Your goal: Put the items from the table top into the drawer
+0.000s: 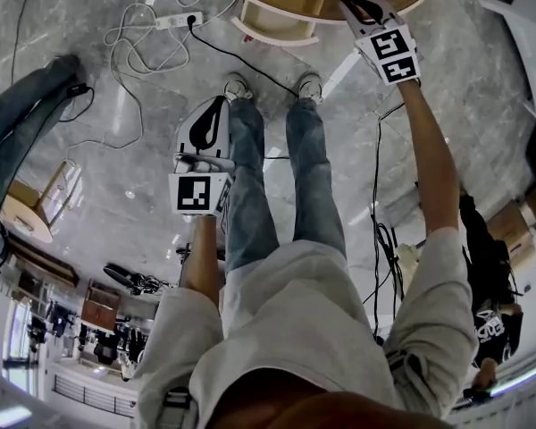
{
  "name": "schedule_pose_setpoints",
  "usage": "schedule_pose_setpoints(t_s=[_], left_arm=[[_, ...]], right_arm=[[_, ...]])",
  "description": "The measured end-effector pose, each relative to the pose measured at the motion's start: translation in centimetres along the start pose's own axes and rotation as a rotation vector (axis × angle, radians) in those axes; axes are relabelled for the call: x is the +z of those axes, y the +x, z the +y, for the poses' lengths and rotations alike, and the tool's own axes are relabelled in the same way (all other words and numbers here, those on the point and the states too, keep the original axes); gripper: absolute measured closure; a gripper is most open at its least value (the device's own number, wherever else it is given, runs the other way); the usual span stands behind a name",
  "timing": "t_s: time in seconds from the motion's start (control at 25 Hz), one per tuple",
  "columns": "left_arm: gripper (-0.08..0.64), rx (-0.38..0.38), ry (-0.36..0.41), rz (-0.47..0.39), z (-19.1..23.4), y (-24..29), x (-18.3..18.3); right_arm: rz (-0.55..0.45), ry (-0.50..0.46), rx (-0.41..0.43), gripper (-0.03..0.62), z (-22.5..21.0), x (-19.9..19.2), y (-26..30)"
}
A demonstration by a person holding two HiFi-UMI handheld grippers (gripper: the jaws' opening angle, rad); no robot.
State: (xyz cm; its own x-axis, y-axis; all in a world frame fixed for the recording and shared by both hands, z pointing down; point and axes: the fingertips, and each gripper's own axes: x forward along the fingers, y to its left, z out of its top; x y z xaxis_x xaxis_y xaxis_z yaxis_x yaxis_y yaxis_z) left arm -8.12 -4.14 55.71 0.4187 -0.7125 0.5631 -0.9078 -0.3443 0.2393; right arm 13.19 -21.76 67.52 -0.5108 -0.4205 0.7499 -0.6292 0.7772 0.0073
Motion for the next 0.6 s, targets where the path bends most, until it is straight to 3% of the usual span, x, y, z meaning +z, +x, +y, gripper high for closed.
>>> schedule_pose_setpoints(t_s=[0.36, 0.6], left_arm=[[0.545, -0.008, 0.000, -0.049, 0.0, -1.4, -1.5], [0.545, 0.005, -0.028, -0.064, 1.1, -2.7, -2.6]], right_arm=[[-0.146, 0.032, 0.061, 0.526, 11.6, 2.3, -3.3], [-0.152, 0.018, 0.089, 0.526, 16.5, 3.1, -2.2]])
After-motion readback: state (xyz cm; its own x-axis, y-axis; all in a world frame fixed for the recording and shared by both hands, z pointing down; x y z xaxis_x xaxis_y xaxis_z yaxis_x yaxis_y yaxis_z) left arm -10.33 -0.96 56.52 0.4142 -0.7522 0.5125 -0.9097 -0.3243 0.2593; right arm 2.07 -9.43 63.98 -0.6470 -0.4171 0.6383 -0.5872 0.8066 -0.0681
